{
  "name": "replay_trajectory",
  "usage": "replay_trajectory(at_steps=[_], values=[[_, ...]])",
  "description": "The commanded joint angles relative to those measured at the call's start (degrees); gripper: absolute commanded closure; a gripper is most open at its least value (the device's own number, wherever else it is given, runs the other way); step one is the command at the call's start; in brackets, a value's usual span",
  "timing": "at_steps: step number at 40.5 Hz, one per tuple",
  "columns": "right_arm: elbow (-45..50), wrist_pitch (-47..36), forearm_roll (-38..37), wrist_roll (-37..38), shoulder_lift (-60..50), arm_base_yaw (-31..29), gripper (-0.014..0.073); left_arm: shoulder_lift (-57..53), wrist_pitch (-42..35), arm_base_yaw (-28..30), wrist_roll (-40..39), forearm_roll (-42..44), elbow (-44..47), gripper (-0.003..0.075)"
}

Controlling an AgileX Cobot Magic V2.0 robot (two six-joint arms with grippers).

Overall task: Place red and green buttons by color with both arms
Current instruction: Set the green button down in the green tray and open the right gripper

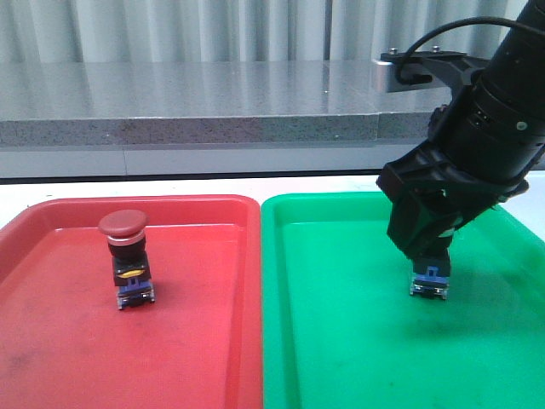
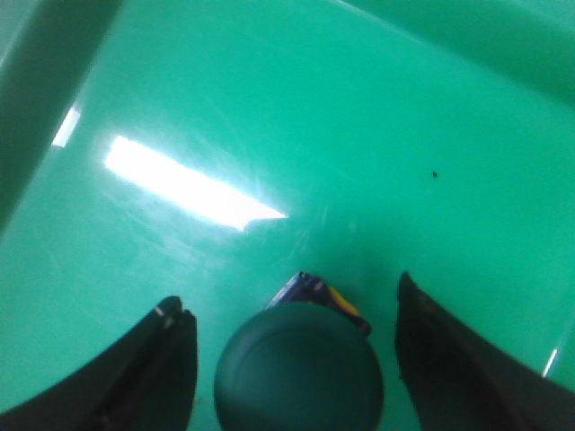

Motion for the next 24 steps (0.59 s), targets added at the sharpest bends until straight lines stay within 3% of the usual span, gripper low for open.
replay_trajectory(at_steps=[1,10,24], values=[[-1.9,-1.7,0.3,-0.7,-2.1,0.0,0.0049,0.1,-3.8,-0.5,-0.1,0.0,-1.5,0.0157],[-5.0,3.6,0.3,-0.7,-5.9,0.0,0.005,0.1,-3.8,-0.5,-0.1,0.0,-1.5,0.0157],[-5.3,14.4,0.3,-0.4,-23.2,0.0,0.0056,0.1,-3.8,-0.5,-0.1,0.0,-1.5,0.0157]])
